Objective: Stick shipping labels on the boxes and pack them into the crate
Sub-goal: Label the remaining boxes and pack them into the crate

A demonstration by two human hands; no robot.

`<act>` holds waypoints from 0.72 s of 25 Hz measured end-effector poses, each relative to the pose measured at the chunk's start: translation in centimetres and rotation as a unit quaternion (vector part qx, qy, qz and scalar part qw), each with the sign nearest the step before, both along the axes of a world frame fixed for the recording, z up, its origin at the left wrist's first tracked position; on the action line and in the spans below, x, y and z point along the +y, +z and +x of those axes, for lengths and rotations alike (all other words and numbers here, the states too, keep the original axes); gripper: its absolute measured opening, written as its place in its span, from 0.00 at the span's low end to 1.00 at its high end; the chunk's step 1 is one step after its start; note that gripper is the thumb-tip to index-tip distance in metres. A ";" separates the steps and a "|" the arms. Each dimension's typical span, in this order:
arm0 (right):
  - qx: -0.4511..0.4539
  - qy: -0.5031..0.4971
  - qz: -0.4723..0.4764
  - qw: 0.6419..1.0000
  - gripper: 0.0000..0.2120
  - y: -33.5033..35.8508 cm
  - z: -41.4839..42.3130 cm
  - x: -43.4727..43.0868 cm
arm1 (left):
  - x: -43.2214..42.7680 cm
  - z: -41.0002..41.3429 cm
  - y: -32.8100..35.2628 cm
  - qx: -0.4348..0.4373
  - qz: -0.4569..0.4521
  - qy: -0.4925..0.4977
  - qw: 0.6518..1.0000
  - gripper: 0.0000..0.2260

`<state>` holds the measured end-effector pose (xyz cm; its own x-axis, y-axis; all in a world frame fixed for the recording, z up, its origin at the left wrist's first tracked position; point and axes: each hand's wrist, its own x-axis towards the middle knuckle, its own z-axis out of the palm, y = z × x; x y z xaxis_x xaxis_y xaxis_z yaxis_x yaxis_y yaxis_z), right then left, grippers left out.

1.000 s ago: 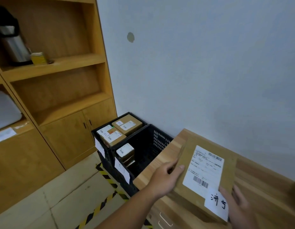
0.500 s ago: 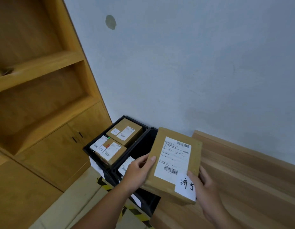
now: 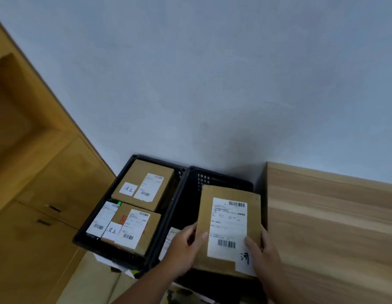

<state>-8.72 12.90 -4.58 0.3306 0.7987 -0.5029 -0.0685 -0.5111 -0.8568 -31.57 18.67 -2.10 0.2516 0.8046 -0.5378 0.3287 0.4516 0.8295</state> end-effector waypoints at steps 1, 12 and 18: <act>-0.003 -0.016 -0.026 1.000 0.29 -1.1 -0.9 0.4 | 0.6 -0.6 -1.6 0.009 -0.007 -0.012 1.000 0.14; -0.049 -0.119 -0.130 0.983 0.38 -17.5 -8.5 1.5 | 2.4 -2.2 -18.8 0.192 0.030 -0.094 0.976 0.25; -0.074 -0.147 -0.157 0.974 0.47 -21.7 -9.7 0.9 | 0.4 0.0 -22.6 0.252 0.000 -0.144 0.957 0.40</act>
<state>-18.47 13.76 -26.27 0.6092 0.4734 -0.6363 -0.1379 -0.7269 -0.6728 -31.61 19.08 -24.70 0.1723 0.7403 -0.6499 0.7974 0.2825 0.5332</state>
